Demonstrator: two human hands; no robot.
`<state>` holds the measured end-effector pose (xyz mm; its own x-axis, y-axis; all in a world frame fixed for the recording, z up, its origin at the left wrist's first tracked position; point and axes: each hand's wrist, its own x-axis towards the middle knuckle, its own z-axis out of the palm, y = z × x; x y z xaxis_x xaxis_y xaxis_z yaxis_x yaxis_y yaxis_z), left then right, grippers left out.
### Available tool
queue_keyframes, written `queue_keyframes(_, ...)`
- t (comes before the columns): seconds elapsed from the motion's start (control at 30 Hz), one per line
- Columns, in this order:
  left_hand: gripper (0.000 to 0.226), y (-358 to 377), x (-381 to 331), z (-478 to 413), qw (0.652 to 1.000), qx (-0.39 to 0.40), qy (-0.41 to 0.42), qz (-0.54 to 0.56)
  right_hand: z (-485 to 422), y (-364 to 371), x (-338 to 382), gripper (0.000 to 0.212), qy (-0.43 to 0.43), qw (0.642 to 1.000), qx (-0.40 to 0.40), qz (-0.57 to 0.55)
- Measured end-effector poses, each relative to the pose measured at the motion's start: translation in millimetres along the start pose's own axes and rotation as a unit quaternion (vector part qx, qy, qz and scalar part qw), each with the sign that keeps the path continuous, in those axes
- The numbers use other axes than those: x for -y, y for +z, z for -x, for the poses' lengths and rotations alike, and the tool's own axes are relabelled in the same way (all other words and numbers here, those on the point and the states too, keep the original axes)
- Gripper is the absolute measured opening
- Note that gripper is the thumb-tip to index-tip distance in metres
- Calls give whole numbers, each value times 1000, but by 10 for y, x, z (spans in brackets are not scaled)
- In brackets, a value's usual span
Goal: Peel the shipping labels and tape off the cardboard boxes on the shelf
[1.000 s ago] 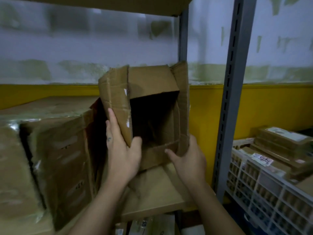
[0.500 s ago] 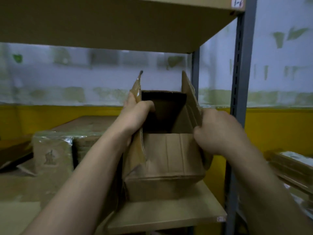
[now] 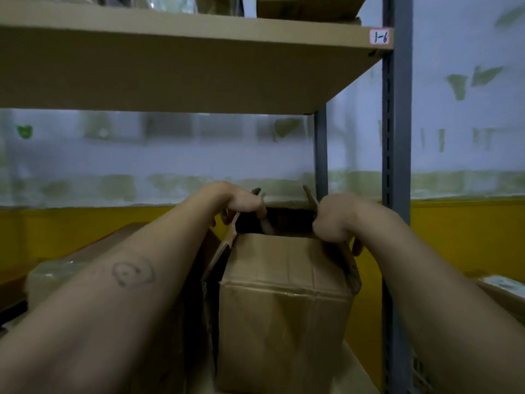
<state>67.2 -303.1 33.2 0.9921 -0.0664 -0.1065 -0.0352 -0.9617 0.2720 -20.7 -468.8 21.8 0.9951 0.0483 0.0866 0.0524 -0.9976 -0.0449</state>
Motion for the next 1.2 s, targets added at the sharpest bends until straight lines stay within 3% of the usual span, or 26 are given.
queue_keyframes(0.1, 52, 182, -105, -181, 1000, 2, 9, -10, -221, 55, -29, 22, -12, 991, 7, -133)
queue_keyframes(0.2, 57, 548, -90, -405, 998, 18, 48, 22, -391, 278, -60, 13, 1, 907, 18, -420)
queue_keyframes(0.23, 61, 637, -75, -453, 998, 18, 52, 23, -432, 381, -44, 15, 3, 882, 41, -469)
queue_keyframes(0.27, 59, 700, -72, -423, 998, 21, 48, 18, -468, 498, -15, 19, -3, 879, 58, -474)
queue_keyframes(0.3, 52, 732, -52, -415, 998, 12, 51, 17, -506, 600, 16, 24, -21, 900, 59, -432)
queue_keyframes(0.37, 41, 697, -57, -302, 992, -83, 50, 74, -548, 773, 63, 32, -62, 955, 13, -290)
queue_keyframes(0.4, 39, 652, -23, -237, 987, -126, 52, 88, -551, 823, 70, 34, -72, 965, -13, -251)
queue_keyframes(0.47, 39, 610, 108, -149, 974, -189, 54, 113, -553, 856, 16, 30, -72, 957, -68, -273)
queue_keyframes(0.53, 35, 653, 181, 20, 976, -168, 80, 115, -586, 912, -39, 12, -35, 938, -160, -306)
queue_keyframes(0.6, 32, 756, 244, 226, 981, -141, 98, 91, -570, 954, -35, 14, 7, 942, -227, -249)
queue_keyframes(0.73, 42, 922, 339, 474, 982, -113, 135, 72, -357, 1037, 21, 26, -9, 961, -201, -188)
queue_keyframes(0.83, 59, 1126, 318, 542, 978, -162, 129, 4, -260, 1113, 109, 31, -30, 956, -240, -164)
queue_keyframes(0.93, 55, 1252, 322, 541, 967, -205, 138, -58, -261, 1154, 170, 32, -33, 948, -268, -170)
queue_keyframes(1.03, 57, 1224, 398, 571, 965, -188, 171, -67, -316, 1160, 165, 26, -24, 944, -279, -175)
queue_keyframes(1.2, 78, 1183, 404, 594, 971, -133, 130, -150, -419, 1285, 97, 20, -79, 904, -276, -315)
